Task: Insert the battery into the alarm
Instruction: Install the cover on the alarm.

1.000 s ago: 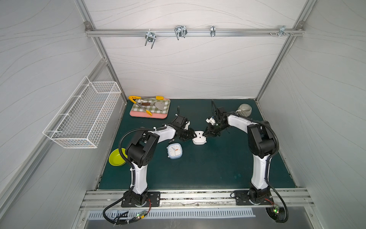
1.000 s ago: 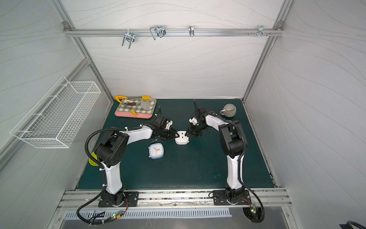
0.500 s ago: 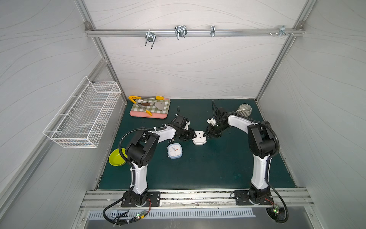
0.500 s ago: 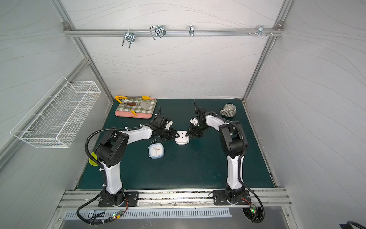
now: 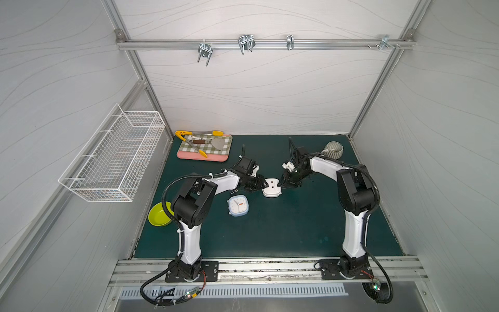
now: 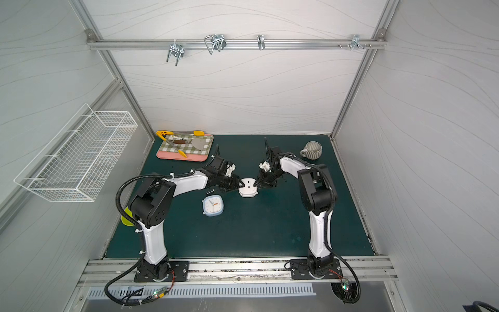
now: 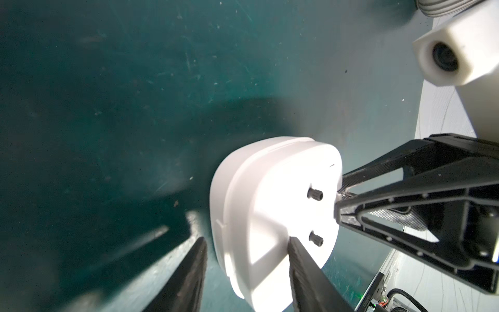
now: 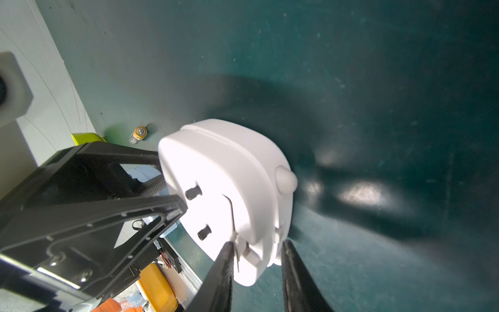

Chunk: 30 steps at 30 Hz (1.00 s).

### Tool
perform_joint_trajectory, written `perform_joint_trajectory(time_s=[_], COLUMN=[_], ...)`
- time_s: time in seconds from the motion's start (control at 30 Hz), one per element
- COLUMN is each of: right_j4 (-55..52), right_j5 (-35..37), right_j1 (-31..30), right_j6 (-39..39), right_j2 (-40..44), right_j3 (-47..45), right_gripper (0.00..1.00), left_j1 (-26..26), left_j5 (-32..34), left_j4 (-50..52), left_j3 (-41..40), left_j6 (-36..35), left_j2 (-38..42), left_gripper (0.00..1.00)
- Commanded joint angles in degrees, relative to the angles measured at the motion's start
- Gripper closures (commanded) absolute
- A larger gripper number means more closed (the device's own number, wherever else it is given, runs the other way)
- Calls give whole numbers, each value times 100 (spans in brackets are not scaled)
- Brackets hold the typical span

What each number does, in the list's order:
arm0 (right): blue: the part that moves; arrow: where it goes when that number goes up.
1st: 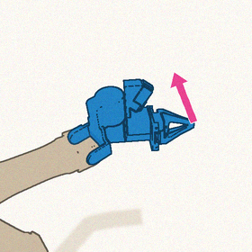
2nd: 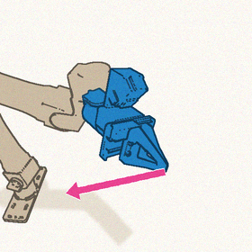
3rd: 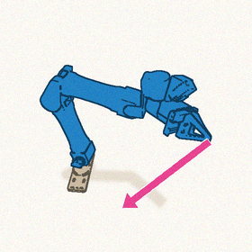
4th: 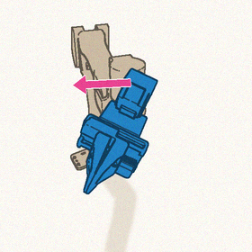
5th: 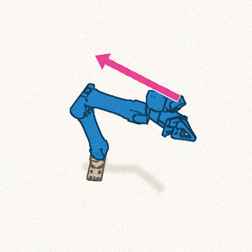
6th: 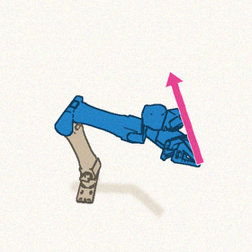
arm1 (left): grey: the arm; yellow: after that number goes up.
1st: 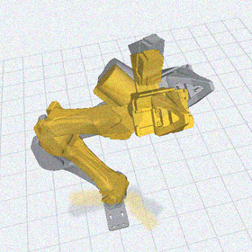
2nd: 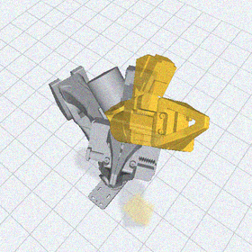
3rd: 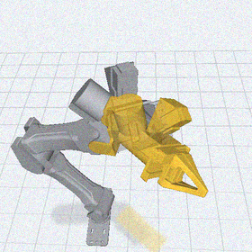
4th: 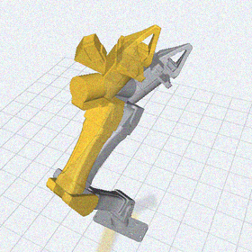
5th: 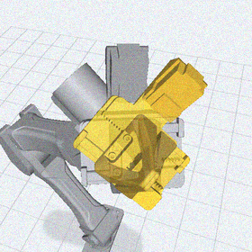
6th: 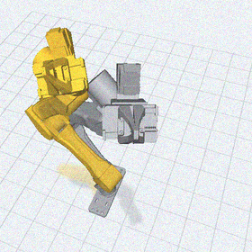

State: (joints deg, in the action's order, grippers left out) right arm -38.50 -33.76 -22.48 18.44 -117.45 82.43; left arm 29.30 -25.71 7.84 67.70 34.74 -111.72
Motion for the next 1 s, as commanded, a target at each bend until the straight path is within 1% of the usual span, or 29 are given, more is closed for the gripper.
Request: perform_joint_trajectory(time_s=[0.0, 0.4, 0.8, 0.87, 0.93, 0.97], right_j4=[-64, 62, -254, -201, 12, 56], right_j5=[-33, -17, 601, 440, 119, 25], right_j1=[-37, -46, -134, -150, -150, -145], right_j6=[-64, -41, -231, -201, -99, -58], right_j2=[-153, -294, -476, -376, -184, -112], right_j3=[1, -122, -52, -60, -112, -98], right_gripper=[70, 73, 77, 76, 69, 68], left_j1=[14, 14, 14, 14, 10, 14], left_j5=[-44, -83, -104, -98, -77, -74], left_j4=[95, 95, 104, 112, 121, 124], left_j3=[186, 202, 213, 209, 213, 209], left_j6=[4, 33, 28, 25, 15, 15], left_j2=[-122, -148, -162, -158, -164, -158], left_gripper=[51, 53, 54, 54, 53, 54])
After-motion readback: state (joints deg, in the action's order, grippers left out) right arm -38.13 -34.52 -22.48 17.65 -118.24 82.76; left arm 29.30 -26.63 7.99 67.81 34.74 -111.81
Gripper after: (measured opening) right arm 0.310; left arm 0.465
